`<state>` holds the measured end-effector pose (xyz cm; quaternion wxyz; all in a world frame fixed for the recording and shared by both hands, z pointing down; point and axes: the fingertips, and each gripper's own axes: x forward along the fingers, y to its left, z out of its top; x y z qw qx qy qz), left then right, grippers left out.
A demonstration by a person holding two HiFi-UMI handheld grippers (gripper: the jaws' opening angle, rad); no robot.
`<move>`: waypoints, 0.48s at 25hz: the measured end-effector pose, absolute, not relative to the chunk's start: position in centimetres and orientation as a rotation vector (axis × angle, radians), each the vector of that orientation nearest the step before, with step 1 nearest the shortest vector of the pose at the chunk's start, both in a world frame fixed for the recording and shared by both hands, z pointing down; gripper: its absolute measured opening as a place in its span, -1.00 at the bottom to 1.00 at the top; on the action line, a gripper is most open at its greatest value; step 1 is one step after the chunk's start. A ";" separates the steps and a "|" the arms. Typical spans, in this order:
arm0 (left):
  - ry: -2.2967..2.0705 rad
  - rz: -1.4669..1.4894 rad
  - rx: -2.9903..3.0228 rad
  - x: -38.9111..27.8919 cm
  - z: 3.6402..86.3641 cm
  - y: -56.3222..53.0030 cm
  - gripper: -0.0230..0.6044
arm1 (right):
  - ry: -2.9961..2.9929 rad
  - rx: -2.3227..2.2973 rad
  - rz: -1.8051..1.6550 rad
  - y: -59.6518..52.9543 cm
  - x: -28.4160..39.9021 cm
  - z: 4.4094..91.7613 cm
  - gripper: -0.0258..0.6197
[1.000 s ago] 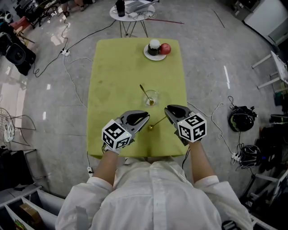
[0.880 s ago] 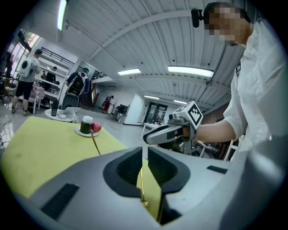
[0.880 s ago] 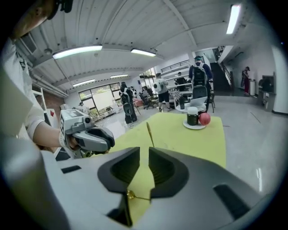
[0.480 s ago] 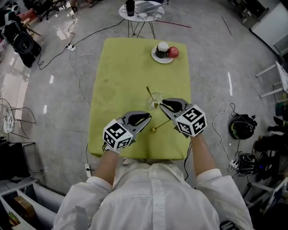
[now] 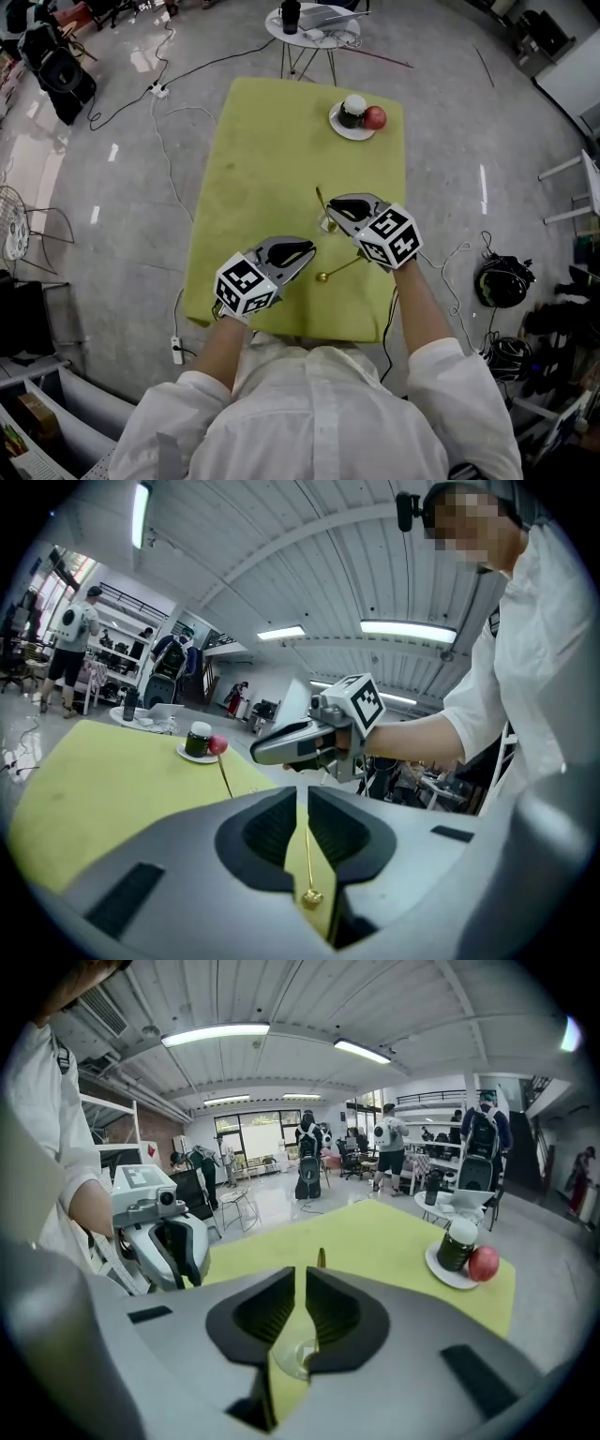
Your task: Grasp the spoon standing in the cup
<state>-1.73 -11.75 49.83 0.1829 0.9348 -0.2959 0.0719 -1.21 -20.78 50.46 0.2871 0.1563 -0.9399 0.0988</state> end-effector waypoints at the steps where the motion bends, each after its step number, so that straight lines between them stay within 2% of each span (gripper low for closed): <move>1: -0.839 0.202 2.636 -1.8 49.8 -11.8 -0.80 | -2.510 0.405 0.260 -21.0 -1.4 50.5 -0.81; 7: -0.861 0.201 2.621 -2.1 50.0 -11.9 -0.80 | -2.484 0.322 0.267 -21.5 -2.0 51.5 -0.71; 12: -0.870 0.206 2.610 -2.0 50.3 -12.0 -0.80 | -2.443 0.274 0.287 -22.4 -2.1 53.0 -0.71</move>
